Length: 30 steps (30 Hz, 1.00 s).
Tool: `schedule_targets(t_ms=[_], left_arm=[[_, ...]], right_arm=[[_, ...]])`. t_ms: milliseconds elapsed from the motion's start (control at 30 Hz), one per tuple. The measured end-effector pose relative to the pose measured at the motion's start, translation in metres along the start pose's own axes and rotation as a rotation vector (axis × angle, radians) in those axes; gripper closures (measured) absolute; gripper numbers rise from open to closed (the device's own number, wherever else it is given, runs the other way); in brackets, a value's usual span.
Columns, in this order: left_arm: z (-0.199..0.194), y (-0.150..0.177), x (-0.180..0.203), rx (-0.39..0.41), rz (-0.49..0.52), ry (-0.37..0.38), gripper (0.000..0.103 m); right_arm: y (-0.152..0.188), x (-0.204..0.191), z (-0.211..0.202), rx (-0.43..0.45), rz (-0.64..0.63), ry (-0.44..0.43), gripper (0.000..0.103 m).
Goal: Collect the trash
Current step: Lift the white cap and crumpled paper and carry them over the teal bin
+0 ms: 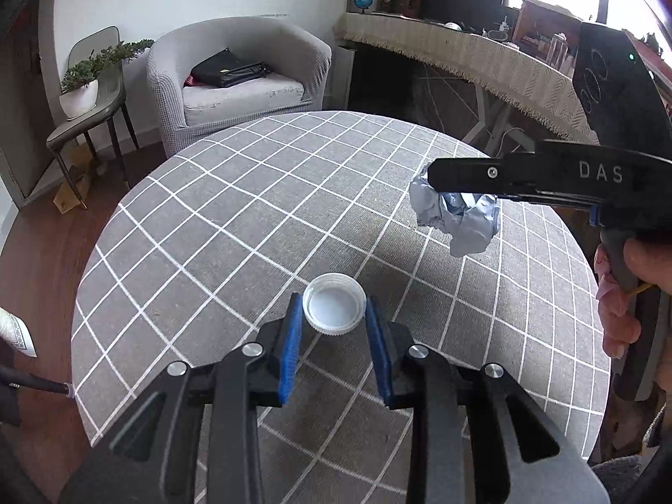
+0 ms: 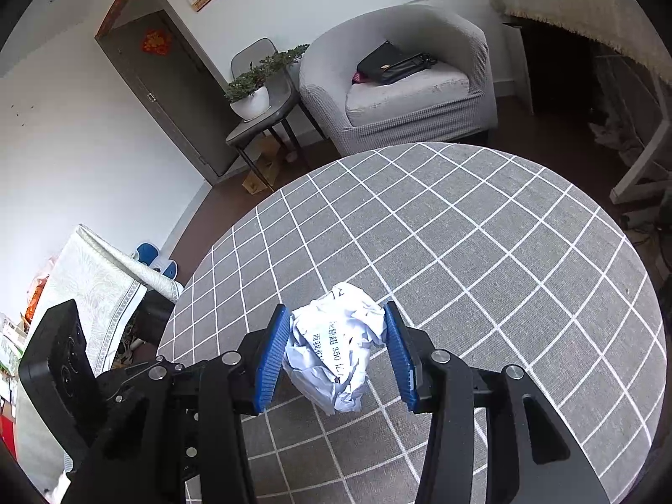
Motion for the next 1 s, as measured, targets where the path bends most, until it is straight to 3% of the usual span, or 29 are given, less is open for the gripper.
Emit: schedule_targets(t_ms=[500, 1000], left_arm=[[-0.085, 0.055, -0.013, 0.053, -0.025, -0.035, 0.071], [-0.157, 0.099, -0.071, 0.099, -0.114, -0.103, 0.070]], right_arm=[[0.055, -0.063, -0.009, 0.004, -0.074, -0.022, 0.057], [0.090, -0.145, -0.007, -0.003, -0.159, -0.081, 0.057]])
Point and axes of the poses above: each gripper's, at about its wrist camera, not at the fingertips, and z roughly the way its jaws point, x to its right, y to its underside, the point moved 5 cm from there along z, roughly the way its jaws point, and after that the axes turned 11 degrees about y, right-handed, at the moved point
